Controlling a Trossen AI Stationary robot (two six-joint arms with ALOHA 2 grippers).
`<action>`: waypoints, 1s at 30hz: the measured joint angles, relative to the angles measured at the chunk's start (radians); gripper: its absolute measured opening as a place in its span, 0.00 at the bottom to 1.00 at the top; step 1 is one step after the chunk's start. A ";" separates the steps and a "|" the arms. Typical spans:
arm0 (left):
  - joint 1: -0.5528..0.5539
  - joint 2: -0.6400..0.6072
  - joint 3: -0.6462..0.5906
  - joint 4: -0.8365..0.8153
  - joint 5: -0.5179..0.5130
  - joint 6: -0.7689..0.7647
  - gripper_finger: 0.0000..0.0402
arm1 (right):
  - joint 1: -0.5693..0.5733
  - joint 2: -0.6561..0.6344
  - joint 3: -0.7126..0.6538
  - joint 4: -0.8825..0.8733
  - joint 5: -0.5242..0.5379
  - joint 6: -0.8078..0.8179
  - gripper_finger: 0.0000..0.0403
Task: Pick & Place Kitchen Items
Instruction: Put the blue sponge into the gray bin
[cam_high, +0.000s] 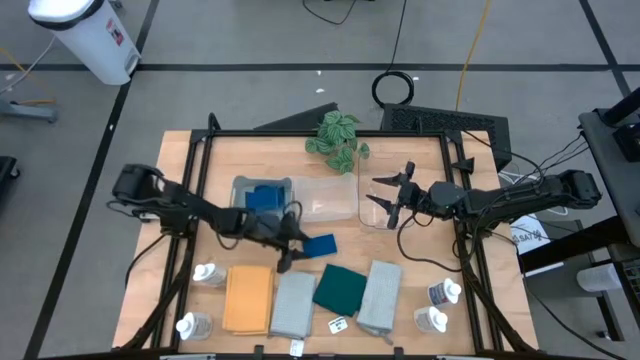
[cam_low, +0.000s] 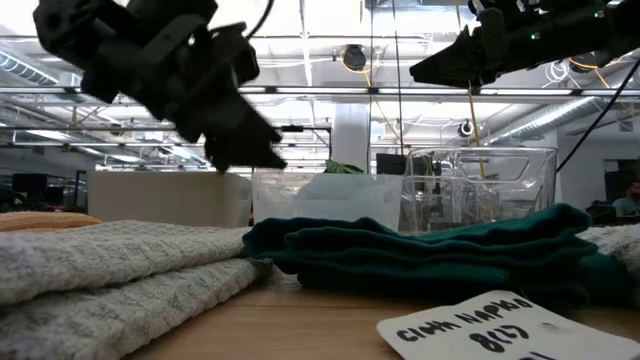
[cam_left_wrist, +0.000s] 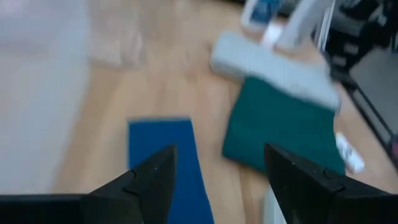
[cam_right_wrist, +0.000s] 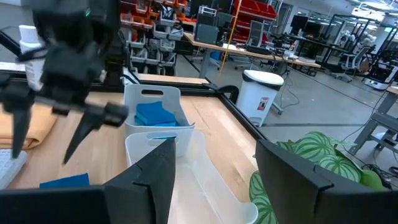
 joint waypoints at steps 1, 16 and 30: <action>-0.010 0.023 0.002 0.002 0.000 -0.001 0.61 | 0.000 0.000 0.000 0.000 0.000 0.000 0.49; -0.031 0.119 0.007 -0.094 0.011 -0.074 0.61 | 0.000 0.000 0.000 0.001 0.000 0.025 0.47; -0.040 -0.120 0.006 -0.466 0.036 -0.144 0.61 | 0.000 0.000 0.000 0.000 0.000 0.024 0.46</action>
